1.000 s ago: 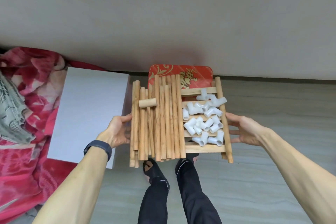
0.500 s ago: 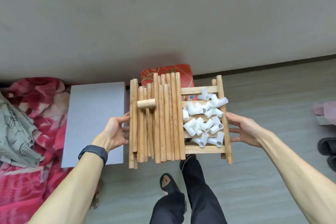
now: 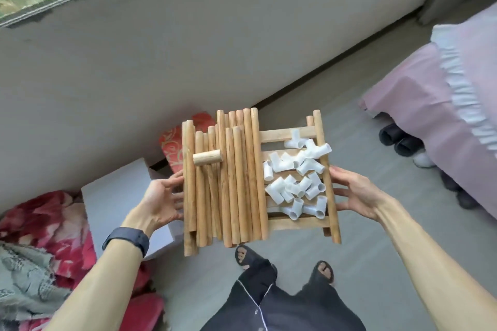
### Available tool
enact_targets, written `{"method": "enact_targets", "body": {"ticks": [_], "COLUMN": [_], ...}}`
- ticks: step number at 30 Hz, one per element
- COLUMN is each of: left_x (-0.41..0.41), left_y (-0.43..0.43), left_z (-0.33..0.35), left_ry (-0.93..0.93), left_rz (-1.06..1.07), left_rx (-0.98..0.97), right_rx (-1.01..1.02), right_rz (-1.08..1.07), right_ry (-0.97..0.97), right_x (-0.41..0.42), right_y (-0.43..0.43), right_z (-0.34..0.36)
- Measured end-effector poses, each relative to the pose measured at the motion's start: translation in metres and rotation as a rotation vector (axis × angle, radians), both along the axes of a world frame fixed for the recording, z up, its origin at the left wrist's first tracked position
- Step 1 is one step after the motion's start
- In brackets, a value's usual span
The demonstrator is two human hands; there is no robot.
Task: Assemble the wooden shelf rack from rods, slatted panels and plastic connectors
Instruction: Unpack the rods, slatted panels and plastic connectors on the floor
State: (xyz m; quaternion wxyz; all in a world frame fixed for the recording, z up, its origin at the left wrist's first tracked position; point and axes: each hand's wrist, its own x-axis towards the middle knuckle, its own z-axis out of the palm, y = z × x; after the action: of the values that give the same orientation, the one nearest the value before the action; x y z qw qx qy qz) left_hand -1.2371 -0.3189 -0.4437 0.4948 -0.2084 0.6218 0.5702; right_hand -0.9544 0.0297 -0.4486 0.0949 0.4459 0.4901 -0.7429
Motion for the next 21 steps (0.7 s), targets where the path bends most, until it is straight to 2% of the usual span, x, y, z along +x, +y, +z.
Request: {"method": "enact_targets", "body": {"ticks": [8, 13, 21], "left_x": [0.134, 0.243, 0.364], "left_y": [0.129, 0.207, 0.328], "left_z": [0.003, 0.011, 0.013], "left_ry": [-0.005, -0.003, -0.022], "left_rz": [-0.347, -0.466, -0.567], "left_rx": [-0.01, 0.01, -0.007], "right_rx": [0.037, 0.085, 0.132], "right_rz": [-0.315, -0.441, -0.554], "right_ry": [0.003, 0.005, -0.003], "right_x": [0.233, 0.366, 0.504], "right_y": [0.017, 0.043, 0.117], "right_z": [0.011, 0.023, 0.038]}}
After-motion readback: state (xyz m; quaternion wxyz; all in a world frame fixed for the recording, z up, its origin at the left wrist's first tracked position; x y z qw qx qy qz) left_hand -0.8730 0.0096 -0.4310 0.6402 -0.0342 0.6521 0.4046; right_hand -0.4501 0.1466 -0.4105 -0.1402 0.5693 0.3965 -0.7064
